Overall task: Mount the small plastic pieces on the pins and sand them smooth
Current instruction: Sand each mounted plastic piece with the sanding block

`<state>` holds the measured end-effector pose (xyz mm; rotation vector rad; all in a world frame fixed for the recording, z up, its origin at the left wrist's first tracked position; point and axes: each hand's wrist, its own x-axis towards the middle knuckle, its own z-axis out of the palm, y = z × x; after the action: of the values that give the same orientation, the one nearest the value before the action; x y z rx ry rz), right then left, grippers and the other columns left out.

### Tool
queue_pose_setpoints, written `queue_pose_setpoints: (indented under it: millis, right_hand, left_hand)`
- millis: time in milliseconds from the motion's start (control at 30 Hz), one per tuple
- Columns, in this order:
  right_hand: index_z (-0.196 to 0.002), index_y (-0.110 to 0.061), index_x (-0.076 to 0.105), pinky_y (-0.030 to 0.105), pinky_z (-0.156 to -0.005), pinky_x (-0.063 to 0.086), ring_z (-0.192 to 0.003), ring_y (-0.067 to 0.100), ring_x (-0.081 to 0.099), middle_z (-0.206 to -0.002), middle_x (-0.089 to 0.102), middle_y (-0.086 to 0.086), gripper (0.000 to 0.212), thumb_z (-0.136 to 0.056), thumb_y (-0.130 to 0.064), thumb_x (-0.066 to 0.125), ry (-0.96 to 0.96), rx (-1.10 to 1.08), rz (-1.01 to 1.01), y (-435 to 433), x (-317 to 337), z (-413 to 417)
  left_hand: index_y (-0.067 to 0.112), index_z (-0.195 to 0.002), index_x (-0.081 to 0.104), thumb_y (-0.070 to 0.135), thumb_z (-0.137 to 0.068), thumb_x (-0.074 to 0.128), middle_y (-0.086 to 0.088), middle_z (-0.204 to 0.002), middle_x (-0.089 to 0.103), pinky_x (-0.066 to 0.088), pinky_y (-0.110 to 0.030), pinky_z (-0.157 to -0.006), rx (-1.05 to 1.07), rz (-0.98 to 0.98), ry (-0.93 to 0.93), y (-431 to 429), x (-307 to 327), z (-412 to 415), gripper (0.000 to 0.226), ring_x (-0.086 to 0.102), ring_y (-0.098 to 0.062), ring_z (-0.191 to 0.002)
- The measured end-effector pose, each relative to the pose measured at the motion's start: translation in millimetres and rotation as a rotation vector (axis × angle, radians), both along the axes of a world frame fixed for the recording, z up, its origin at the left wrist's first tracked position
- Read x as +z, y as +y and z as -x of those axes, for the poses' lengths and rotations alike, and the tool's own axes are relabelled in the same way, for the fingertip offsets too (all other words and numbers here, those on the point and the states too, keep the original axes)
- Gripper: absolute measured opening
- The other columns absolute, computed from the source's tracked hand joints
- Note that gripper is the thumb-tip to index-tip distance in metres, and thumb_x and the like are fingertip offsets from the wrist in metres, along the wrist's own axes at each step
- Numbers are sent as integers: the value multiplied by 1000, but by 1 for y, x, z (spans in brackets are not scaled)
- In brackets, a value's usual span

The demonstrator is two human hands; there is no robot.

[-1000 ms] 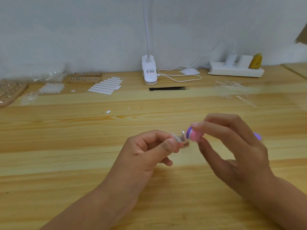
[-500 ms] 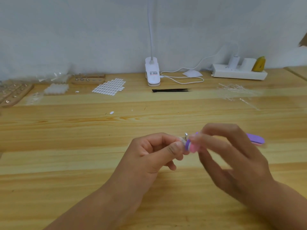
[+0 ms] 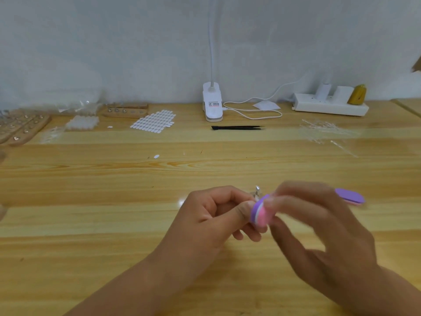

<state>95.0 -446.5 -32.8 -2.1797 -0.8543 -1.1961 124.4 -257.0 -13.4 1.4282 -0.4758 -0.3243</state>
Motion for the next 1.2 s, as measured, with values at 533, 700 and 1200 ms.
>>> queue_pose_setpoints:
  millis: [533,700,1200]
  right_hand:
    - [-117,-16,59,22,-93,46,-105,11,59,-107,63,3,26,-95,-2,60,53,-29,-13,-16,2,-12]
    - [-117,-16,63,28,-88,50,-101,16,62,-112,58,2,33,-92,6,63,45,36,83,-12,-1,-8]
    - [-119,-14,62,18,-95,44,-104,9,61,-107,62,3,28,-93,-2,65,12,11,13,-5,3,-3]
  left_hand:
    - [11,-78,70,21,-88,58,-9,-72,74,49,-23,-59,20,-6,-1,0,0,0,18,71,-21,-64]
    - [4,-76,69,18,-88,58,-10,-65,71,49,-25,-60,-9,-16,-21,0,2,1,21,66,-21,-57]
    - [10,-70,64,21,-93,48,0,-51,53,46,-22,-59,-47,-57,-41,3,3,-2,29,47,-15,-49]
